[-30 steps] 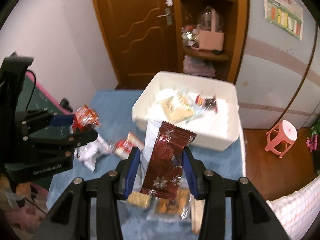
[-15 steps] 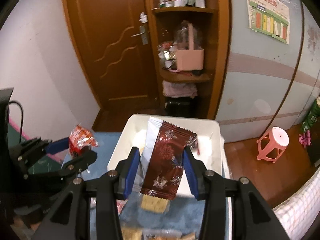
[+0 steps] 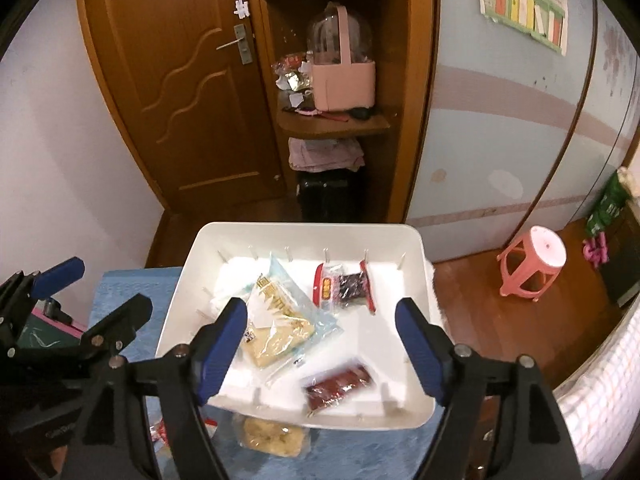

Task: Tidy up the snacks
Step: 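Lift both snacks into the white tray and open both grippers, then grasp the clear puffed-snack pack with the left gripper while the right gripper grasps the green packet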

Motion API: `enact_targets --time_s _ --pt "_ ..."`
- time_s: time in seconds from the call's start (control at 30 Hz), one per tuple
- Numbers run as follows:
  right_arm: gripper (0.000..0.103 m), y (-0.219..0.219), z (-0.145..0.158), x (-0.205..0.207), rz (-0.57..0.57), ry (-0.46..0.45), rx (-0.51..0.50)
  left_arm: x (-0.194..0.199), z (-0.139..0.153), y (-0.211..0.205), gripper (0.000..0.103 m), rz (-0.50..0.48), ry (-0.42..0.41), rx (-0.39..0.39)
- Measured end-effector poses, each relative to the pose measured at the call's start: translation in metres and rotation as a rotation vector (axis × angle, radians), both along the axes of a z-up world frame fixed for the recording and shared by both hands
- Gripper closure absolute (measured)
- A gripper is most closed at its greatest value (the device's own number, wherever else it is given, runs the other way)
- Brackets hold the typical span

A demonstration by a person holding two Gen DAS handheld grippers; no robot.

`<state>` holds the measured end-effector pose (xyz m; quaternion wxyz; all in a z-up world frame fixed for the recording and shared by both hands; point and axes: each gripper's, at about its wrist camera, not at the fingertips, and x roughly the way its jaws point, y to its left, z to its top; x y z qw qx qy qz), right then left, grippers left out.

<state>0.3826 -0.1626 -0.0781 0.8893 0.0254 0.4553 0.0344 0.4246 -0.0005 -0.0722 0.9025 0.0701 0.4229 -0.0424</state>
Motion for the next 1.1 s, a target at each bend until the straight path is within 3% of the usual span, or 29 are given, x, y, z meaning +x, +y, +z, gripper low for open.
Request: enact_targets --time_s 0.43,0.83,1.1 --pt "0.025 0.001 0.024 -0.052 0.067 -0.033 -0.016 -0.047 0.016 -0.006 0.014 0.013 -0.015 0.047" --pt "0.025 -0.022 0.052 -0.129 0.079 -0.07 -0.01 -0.13 0.041 -0.021 0.014 0.006 -0.047 0.035" --pt "0.025 -0.039 0.05 -0.18 0.097 -0.054 -0.015 -0.185 0.043 -0.026 0.014 -0.002 -0.045 0.025"
